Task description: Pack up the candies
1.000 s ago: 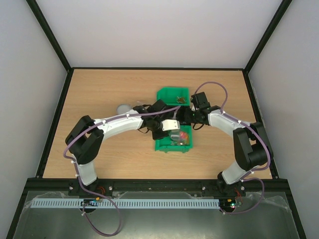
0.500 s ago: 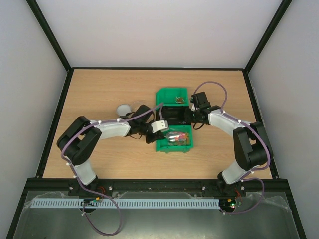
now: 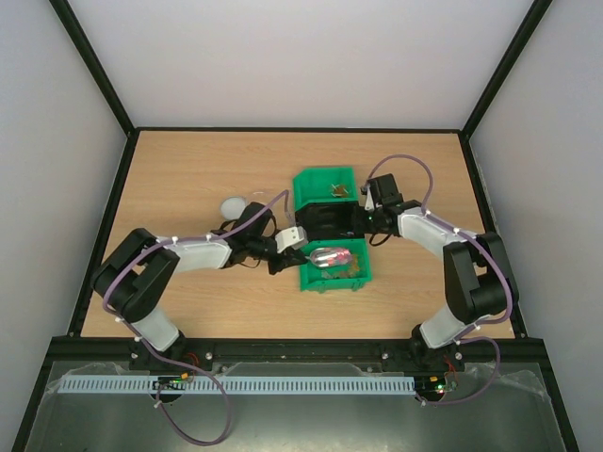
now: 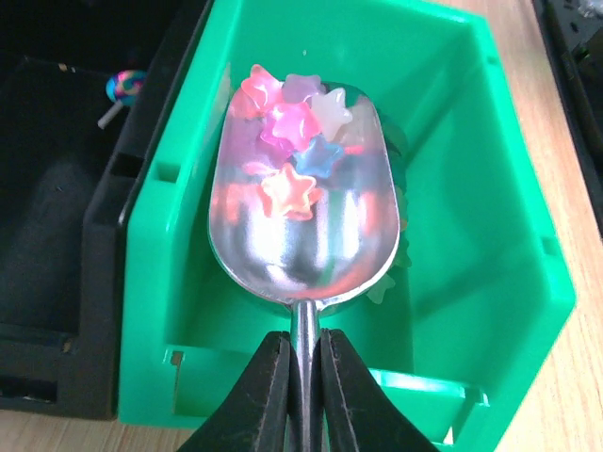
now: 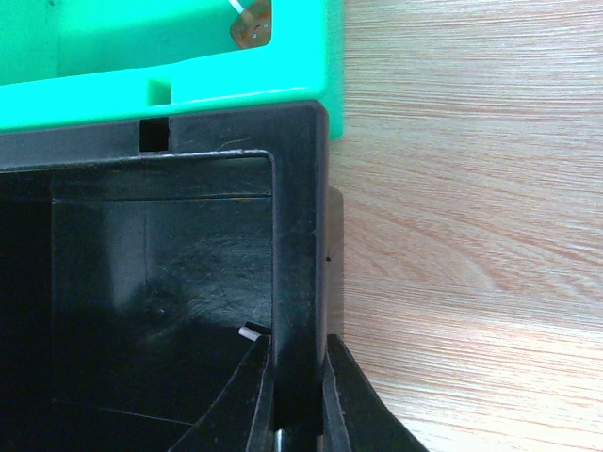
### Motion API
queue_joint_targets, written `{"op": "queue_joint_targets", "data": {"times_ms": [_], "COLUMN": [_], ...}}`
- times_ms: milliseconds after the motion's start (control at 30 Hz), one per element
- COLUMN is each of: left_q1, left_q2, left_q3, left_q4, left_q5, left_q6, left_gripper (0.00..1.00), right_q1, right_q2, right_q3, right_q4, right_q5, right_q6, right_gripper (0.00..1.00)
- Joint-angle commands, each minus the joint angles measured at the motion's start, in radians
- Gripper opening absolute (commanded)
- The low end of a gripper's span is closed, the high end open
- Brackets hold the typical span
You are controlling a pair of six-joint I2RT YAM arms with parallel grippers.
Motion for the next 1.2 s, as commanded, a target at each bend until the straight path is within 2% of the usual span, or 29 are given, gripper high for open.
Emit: {"op": "queue_joint_targets", "data": {"times_ms": [0, 233, 433, 733, 1167], "left_q1": [0.013, 0.016, 0.064, 0.254, 0.618], "left_q2": [-0.052, -0.112, -0.215, -0.423, -0.492], "left_q3": [-0.025, -0.049, -0.049, -0.040, 0.077], "left_q4": [0.119, 0.177, 0.082, -0.237, -0.632], "left_q5": [0.050, 0.038, 0.034, 0.046, -0.018], "left_q6": [0.009, -0.028, -0.025, 0.059, 0.314], "left_gripper": [0.02, 0.02, 0.02, 0.02, 0.02], "right_q1": [-0.029, -0.046, -0.048, -0.059, -0.069], "right_q2": [-0.033, -0.035, -0.029, -0.013, 0.025], "right_q3": [-0.022, -0.018, -0.012, -0.001, 0.065], "right_q4": [-0.051, -0.053, -0.051, -0.031, -0.050], "right_q5": [-0.040, -0.059, -0.052, -0.035, -0.008], "right_q6": [-0.034, -0.047, -0.043, -0.054, -0.106], "right_gripper": [0.01, 0.01, 0.01, 0.01, 0.01]}}
